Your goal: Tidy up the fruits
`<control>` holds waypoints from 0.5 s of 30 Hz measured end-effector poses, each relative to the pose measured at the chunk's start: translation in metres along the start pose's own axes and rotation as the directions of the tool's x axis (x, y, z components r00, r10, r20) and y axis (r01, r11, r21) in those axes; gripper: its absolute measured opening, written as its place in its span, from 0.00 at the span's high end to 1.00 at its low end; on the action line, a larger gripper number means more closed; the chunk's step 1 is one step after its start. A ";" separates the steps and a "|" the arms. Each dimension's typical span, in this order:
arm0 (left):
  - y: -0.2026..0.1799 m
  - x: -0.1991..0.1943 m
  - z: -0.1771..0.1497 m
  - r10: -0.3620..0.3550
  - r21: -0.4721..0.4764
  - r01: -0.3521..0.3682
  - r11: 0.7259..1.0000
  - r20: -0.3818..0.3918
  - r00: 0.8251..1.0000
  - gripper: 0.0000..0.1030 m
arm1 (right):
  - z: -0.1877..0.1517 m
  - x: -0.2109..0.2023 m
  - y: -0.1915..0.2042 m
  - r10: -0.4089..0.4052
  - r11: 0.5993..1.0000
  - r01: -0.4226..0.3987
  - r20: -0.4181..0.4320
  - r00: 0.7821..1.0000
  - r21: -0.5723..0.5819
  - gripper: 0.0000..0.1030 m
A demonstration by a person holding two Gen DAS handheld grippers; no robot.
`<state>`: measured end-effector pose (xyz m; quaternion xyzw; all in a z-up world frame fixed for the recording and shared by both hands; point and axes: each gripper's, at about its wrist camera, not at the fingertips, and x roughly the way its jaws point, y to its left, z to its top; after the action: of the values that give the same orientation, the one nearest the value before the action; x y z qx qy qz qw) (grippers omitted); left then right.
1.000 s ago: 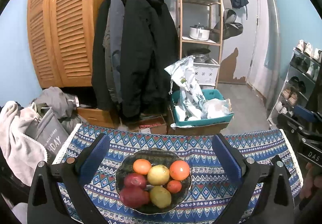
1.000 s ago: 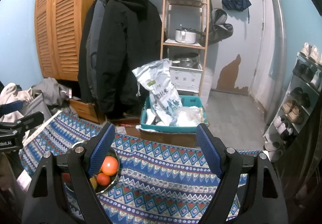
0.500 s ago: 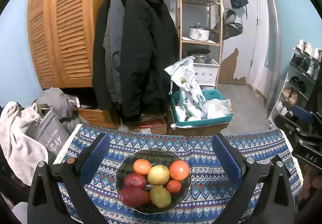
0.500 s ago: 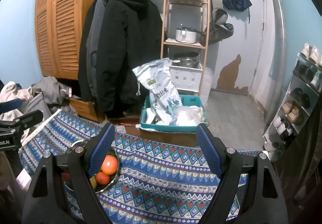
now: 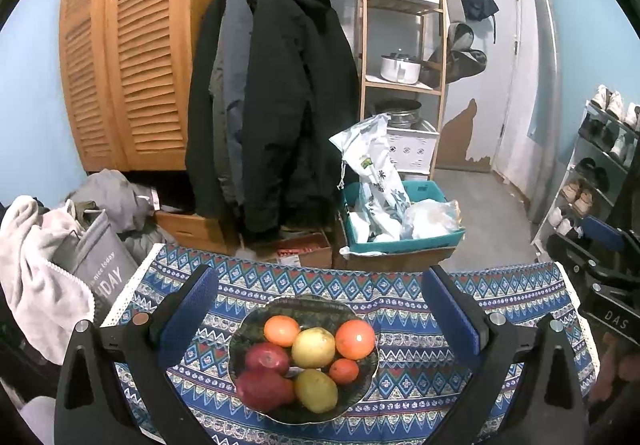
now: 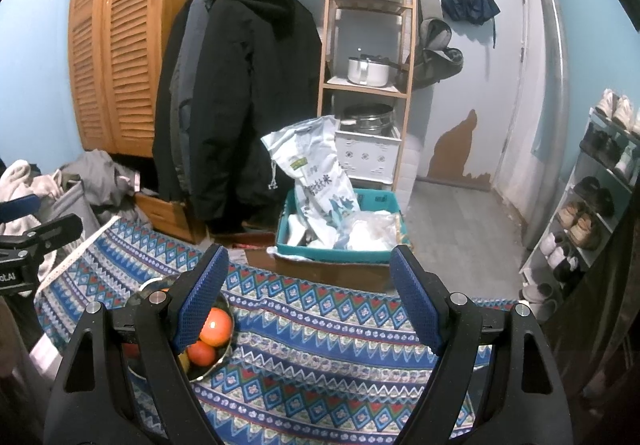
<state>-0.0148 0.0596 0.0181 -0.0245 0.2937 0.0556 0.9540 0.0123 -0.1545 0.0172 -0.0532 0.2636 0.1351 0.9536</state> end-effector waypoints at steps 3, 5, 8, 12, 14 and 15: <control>-0.001 -0.001 -0.001 0.002 0.005 -0.002 1.000 0.004 1.000 0.01 | 0.000 0.000 -0.001 0.000 1.000 0.000 0.000 1.000 -0.002 0.21; -0.001 -0.001 -0.001 0.003 0.007 -0.003 1.000 0.006 1.000 0.01 | 0.000 0.000 -0.001 0.000 1.000 0.000 0.000 1.000 -0.002 0.21; -0.001 -0.001 -0.001 0.003 0.006 -0.003 1.000 0.006 1.000 0.01 | 0.001 0.000 0.000 0.000 1.000 0.000 -0.001 1.000 -0.002 0.21; -0.001 -0.001 -0.001 0.002 0.006 -0.002 1.000 0.008 1.000 0.01 | 0.001 0.000 0.000 -0.001 1.000 0.001 0.000 1.000 -0.001 0.21; -0.001 -0.001 -0.001 0.006 0.005 -0.006 1.000 0.008 1.000 0.01 | 0.001 -0.001 -0.001 -0.001 1.000 0.001 0.001 1.000 0.000 0.21; -0.001 -0.001 -0.001 0.006 0.004 -0.006 1.000 0.008 1.000 0.01 | 0.001 -0.001 -0.002 -0.002 1.000 0.002 0.001 1.000 0.000 0.21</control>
<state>-0.0158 0.0584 0.0182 -0.0214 0.2900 0.0581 0.9550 0.0123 -0.1561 0.0184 -0.0536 0.2629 0.1345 0.9539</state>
